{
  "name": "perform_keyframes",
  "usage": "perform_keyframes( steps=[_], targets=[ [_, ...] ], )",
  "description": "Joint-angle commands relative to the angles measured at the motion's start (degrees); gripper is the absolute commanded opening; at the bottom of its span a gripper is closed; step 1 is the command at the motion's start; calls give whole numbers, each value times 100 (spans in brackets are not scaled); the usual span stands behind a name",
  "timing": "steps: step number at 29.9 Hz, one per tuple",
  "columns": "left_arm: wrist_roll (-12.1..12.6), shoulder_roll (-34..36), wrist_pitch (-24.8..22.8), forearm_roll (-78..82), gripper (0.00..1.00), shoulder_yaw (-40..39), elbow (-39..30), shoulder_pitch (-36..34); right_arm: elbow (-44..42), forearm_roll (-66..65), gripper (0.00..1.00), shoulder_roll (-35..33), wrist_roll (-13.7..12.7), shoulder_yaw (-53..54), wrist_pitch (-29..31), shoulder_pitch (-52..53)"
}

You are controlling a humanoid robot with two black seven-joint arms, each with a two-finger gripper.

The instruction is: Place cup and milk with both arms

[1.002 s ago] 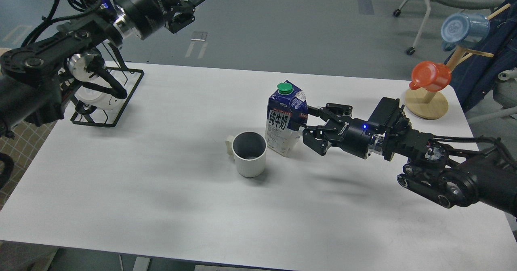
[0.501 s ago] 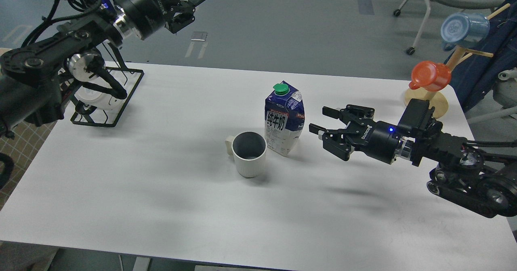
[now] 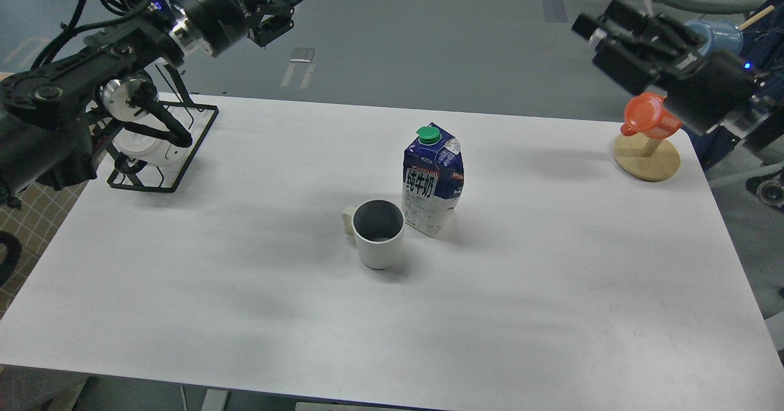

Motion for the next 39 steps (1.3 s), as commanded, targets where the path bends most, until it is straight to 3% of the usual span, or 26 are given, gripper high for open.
perform_keyframes(
  steps=[1, 5, 10, 11, 13, 14, 16, 18, 22, 27, 39],
  targets=[
    [0, -25, 0, -2, 98, -150, 20, -5, -624, 1046, 100, 228, 1, 635, 832, 73],
    [0, -200, 0, 6, 98, -238, 126, 47, -2186, 2056, 100, 1394, 1, 1302, 1851, 178],
    [0, -507, 0, -37, 98, -360, 484, 83, -3707, 2918, 100, 2572, 1, 1953, 2641, 179],
    [75, -569, 0, -46, 98, -404, 617, 83, -3894, 3024, 100, 2732, 1, 2024, 2766, 179],
    [521, -858, 0, -46, 98, -658, 1256, 144, -4622, 3367, 100, 3337, 1, 2305, 3187, 179],
    [524, -860, 0, -46, 98, -660, 1260, 144, -4625, 3368, 100, 3340, 1, 2306, 3189, 179],
    [874, -1279, 0, -64, 98, -1001, 1951, 144, -5203, 3666, 100, 3830, 1, 2612, 3740, 179],
    [919, -1605, 0, -81, 98, -1273, 2434, 153, -5581, 3920, 100, 4155, 1, 2823, 4136, 170],
    [910, -2045, 0, -90, 98, -1564, 2973, 197, -5777, 4316, 100, 4473, 1, 3035, 4664, 38],
    [796, -2152, 0, -187, 98, -1583, 2965, 364, -5803, 5002, 100, 4544, 1, 3053, 5210, -155],
    [735, -2108, 0, -371, 98, -1591, 2938, 382, -6075, 5064, 100, 4807, 1, 3053, 5224, -226]
  ],
)
